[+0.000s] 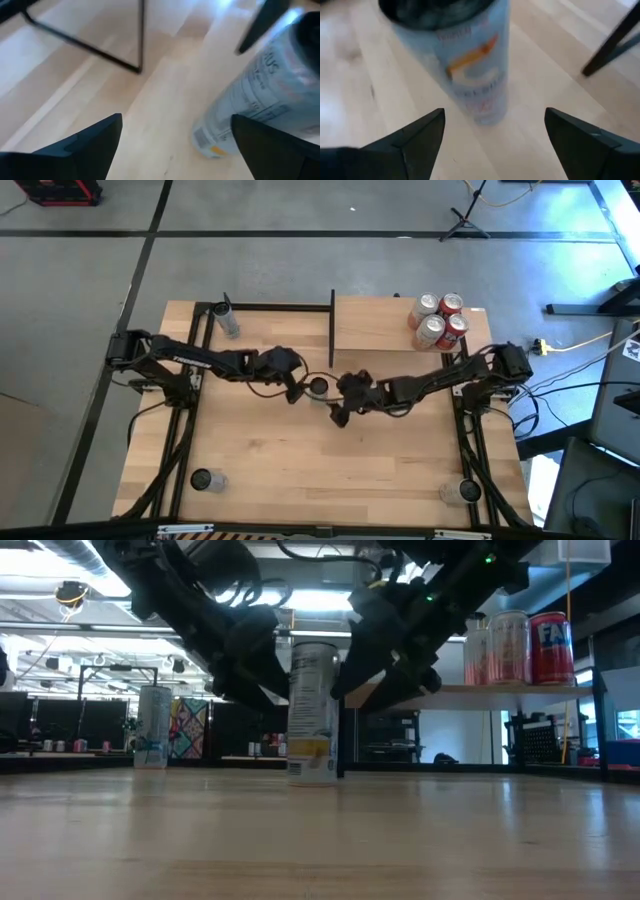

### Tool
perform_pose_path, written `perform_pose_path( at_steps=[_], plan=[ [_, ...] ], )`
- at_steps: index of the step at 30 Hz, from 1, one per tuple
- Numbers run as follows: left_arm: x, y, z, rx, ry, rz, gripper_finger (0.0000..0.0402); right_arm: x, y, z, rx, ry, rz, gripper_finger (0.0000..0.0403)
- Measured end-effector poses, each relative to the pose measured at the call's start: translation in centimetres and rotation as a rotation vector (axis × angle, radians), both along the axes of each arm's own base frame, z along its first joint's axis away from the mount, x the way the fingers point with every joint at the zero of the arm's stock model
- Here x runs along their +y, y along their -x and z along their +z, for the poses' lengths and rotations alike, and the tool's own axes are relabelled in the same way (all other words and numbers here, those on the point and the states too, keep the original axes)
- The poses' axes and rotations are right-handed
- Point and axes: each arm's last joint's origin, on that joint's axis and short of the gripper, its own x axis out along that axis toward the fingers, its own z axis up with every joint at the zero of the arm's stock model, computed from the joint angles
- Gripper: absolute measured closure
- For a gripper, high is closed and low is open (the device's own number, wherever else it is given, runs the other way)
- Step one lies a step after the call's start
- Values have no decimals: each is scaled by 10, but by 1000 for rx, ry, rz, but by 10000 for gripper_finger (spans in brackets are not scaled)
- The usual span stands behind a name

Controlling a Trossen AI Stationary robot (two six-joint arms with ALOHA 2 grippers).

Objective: Place canned beverage on shelf
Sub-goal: Put the top white yellow soda can on the shelf

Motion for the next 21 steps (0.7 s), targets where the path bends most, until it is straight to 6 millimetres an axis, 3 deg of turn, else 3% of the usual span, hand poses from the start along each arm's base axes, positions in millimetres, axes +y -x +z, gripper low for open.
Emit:
perform_pose_path(
  at_steps=[13,17,21],
  plan=[
    [-12,16,8,87,71,-62,29,-4,13,7,175,124,-26,68],
    [-29,8,9,21,105,-171,29,-12,7,8,108,177,-129,68],
    [-40,2,2,21,81,-155,29,-25,-2,8,33,157,-177,68]
  ],
)
